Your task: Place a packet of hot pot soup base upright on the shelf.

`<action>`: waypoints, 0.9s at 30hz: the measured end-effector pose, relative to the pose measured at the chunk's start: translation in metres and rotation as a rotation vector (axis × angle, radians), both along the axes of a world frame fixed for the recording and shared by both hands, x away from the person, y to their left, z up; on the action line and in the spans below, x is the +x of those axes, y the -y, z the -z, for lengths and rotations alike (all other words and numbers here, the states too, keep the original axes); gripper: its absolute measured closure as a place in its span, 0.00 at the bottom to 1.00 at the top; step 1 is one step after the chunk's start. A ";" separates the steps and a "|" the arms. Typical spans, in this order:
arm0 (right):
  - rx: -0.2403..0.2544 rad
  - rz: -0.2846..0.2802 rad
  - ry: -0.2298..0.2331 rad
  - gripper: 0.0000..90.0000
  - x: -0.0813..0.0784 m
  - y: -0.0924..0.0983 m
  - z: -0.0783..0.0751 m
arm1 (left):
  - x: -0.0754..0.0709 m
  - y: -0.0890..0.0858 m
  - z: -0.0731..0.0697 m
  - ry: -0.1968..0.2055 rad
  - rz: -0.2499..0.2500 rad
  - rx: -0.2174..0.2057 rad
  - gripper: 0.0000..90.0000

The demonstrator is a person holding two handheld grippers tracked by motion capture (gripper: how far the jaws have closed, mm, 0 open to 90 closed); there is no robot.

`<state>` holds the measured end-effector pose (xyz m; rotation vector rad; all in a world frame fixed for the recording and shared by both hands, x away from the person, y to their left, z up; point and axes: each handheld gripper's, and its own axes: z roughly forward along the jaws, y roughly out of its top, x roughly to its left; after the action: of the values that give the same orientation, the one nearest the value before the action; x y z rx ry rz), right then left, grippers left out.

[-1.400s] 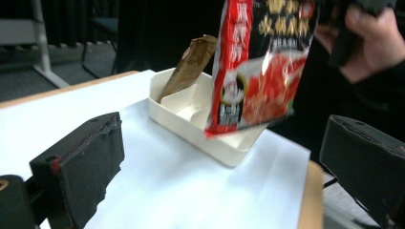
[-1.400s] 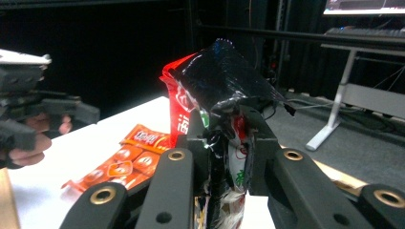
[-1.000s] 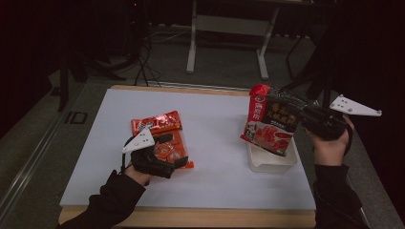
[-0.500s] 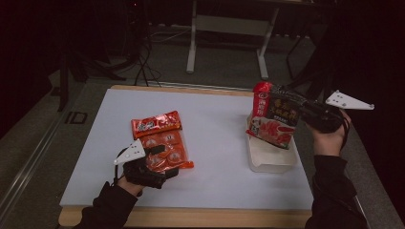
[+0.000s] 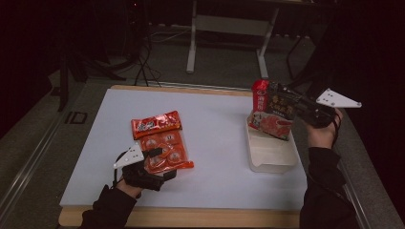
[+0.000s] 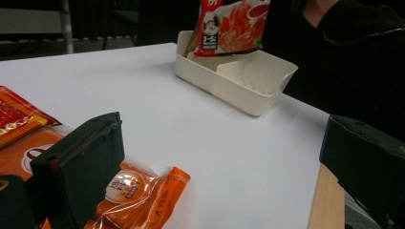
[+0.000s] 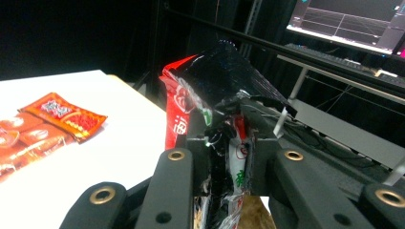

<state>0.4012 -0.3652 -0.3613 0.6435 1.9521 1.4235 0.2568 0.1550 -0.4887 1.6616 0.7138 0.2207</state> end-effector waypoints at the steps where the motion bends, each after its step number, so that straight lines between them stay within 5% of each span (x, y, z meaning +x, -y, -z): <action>1: -0.006 -0.001 -0.004 0.85 0.002 0.000 0.002 | 0.000 0.000 0.000 -0.002 0.003 -0.001 0.02; 21: -0.022 -0.057 -0.075 0.84 0.016 -0.008 0.028 | 0.001 -0.002 0.006 -0.018 0.006 -0.030 0.02; 27: 0.028 -0.032 -0.085 0.84 0.015 -0.001 0.037 | 0.002 -0.002 0.008 -0.028 0.008 -0.023 0.02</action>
<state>0.4162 -0.3644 -0.3979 0.6983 2.0199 1.4671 0.2587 0.1567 -0.4970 1.6479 0.7283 0.1834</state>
